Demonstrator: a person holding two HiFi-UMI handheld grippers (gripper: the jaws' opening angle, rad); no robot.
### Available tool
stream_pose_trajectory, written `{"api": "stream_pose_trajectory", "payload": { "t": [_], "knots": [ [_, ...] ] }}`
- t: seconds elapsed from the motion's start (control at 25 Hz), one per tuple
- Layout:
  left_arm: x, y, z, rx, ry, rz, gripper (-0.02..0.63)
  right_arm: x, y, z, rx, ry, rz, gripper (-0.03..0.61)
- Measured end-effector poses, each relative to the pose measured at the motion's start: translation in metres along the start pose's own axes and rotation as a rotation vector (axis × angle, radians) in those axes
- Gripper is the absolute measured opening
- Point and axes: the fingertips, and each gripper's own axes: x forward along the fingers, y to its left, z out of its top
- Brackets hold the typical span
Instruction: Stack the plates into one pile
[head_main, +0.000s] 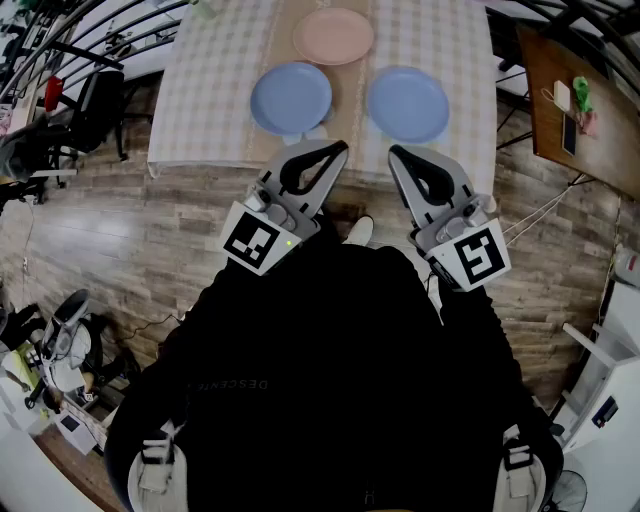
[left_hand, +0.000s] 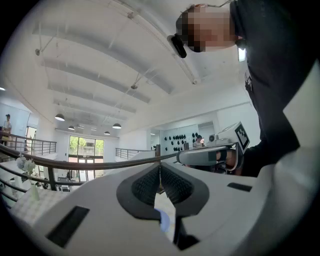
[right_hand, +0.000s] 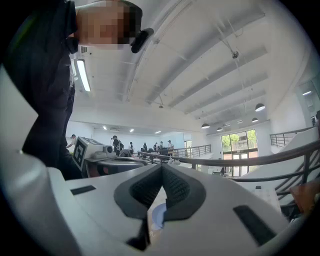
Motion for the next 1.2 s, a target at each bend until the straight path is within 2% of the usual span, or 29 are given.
{"api": "stream_pose_trajectory", "payload": {
  "t": [0.4,0.64,0.92,1.2],
  "knots": [
    [-0.005,-0.006,0.003,0.012,0.011,0.001,0.021,-0.004,0.004,0.009,0.014,-0.045,0.0,0.006],
    [-0.007,-0.005,0.009,-0.014,-0.007,-0.019,0.021,-0.002,0.007,0.011,0.006,-0.035,-0.006,0.006],
    [-0.002,0.004,0.0,-0.012,0.0,-0.013,0.021,0.003,0.005,0.005,0.028,-0.052,0.007,0.008],
    [-0.006,-0.017,0.008,0.002,-0.001,-0.013,0.021,-0.013,0.012,0.009,0.024,-0.057,0.015,0.008]
  ]
}}
